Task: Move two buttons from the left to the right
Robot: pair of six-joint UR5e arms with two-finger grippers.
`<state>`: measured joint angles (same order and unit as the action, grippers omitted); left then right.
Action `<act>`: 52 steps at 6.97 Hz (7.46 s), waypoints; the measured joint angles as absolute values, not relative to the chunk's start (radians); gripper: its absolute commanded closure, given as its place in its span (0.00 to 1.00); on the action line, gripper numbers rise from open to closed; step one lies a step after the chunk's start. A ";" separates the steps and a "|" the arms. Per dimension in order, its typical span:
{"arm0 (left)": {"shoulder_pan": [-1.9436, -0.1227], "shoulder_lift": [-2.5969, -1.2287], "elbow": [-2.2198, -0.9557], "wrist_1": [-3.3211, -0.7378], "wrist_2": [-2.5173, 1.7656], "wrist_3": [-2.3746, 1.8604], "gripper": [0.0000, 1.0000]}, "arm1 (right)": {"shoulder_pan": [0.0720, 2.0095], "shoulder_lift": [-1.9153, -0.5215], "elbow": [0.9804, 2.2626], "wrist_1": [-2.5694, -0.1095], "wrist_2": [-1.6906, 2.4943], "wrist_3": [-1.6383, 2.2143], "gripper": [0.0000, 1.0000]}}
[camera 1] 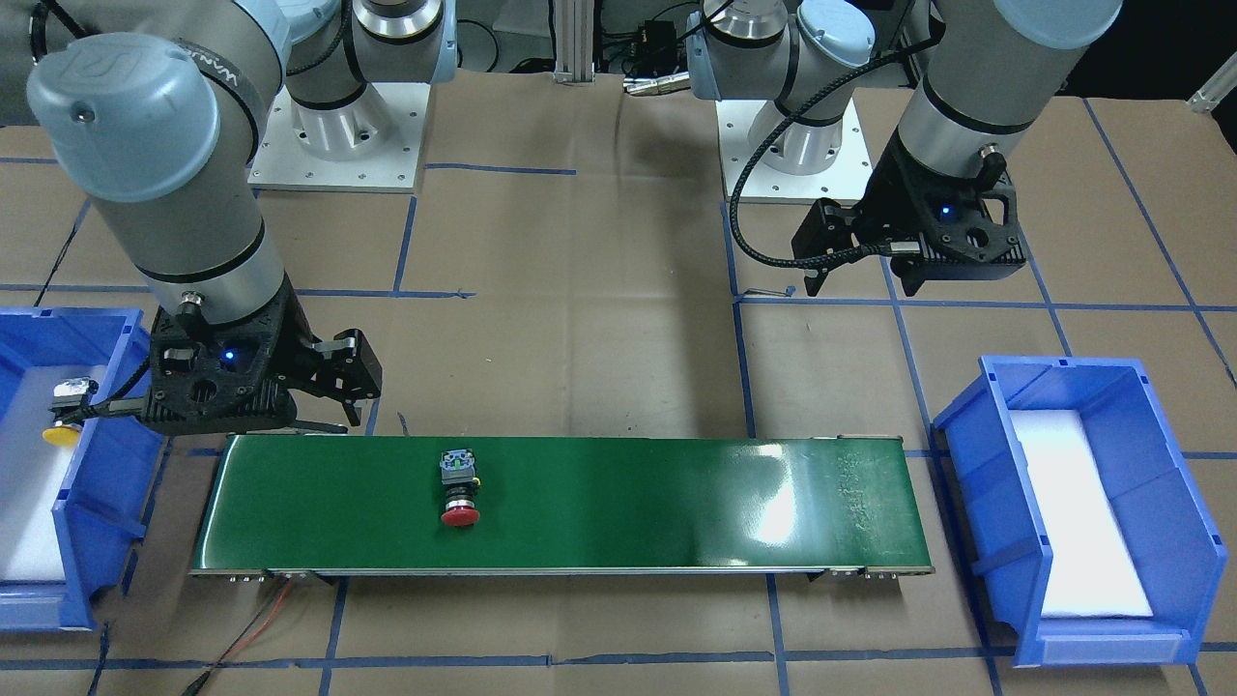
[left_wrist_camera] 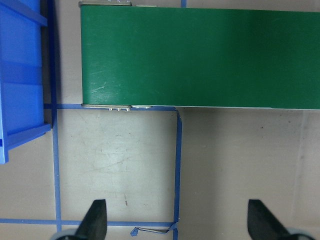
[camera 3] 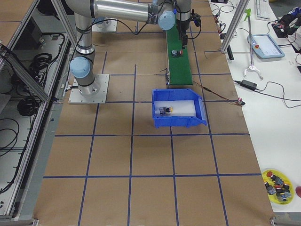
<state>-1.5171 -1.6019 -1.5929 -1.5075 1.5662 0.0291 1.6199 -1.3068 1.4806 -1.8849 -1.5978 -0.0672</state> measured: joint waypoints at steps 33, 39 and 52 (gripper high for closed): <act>-1.517 -1.611 -1.571 -1.522 1.562 0.029 0.00 | 1.055 -1.053 1.581 -2.036 -1.601 -0.558 0.65; -1.517 -1.611 -1.571 -1.522 1.562 0.029 0.00 | 1.056 -1.045 1.567 -2.088 -1.580 -0.549 0.00; -1.517 -1.615 -1.565 -1.522 1.562 0.029 0.00 | 1.583 -1.602 1.603 -1.582 -1.461 0.134 0.00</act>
